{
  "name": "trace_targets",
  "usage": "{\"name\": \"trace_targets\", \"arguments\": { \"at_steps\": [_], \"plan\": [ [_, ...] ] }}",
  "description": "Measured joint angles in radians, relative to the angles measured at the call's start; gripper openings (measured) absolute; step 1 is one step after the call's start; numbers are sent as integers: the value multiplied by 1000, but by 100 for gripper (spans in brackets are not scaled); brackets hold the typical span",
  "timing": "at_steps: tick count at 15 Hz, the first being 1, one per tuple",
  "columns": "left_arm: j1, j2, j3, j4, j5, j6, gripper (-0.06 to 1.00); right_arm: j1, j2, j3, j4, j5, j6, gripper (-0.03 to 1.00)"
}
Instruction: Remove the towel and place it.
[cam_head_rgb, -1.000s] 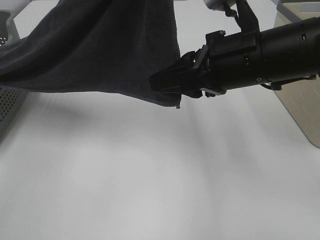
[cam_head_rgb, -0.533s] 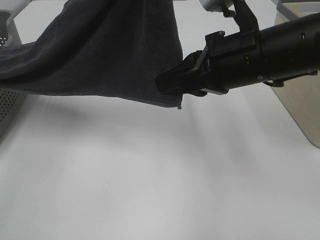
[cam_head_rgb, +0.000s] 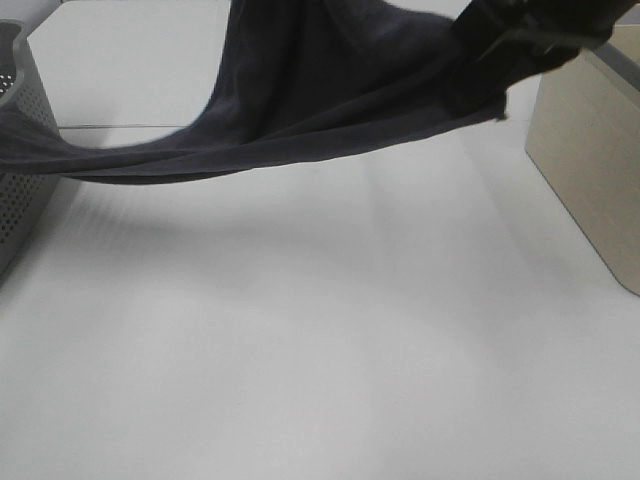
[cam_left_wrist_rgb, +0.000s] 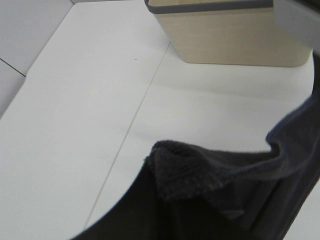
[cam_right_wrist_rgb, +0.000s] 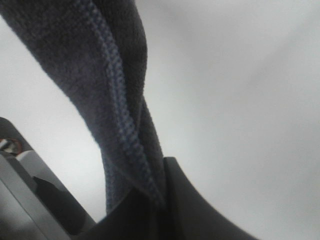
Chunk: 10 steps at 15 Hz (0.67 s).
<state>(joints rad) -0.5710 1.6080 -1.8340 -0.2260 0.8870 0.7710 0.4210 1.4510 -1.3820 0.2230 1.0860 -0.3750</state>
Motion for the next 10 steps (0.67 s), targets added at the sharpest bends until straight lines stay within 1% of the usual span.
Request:
{"name": "trace_targets", "arguments": {
  "at_steps": [1, 2, 3, 4, 5, 6, 7, 9, 10],
  "plan": [
    [0, 0, 0, 7, -5, 31, 0, 0, 10, -107, -72, 74, 30, 2],
    [0, 0, 0, 17, -26, 84, 0, 0, 17, -162, -106, 99, 37, 2],
    [0, 0, 0, 33, -61, 131, 0, 0, 43, -261, -163, 118, 48, 2],
    [0, 0, 0, 109, -130, 169, 0, 0, 99, -436, -238, 124, 51, 2],
    [0, 0, 0, 134, -149, 171, 0, 0, 121, -513, -258, 129, 51, 2],
    [0, 0, 0, 211, -186, 174, 0, 0, 130, -542, -265, 129, 48, 2],
    [0, 0, 0, 294, -223, 174, 0, 0, 148, -605, -280, 130, 39, 2],
    [0, 0, 0, 461, -324, 175, 0, 0, 167, -671, -323, 130, 8, 2],
    [0, 0, 0, 491, -357, 174, 0, 0, 167, -676, -356, 121, -6, 2]
  ]
}}
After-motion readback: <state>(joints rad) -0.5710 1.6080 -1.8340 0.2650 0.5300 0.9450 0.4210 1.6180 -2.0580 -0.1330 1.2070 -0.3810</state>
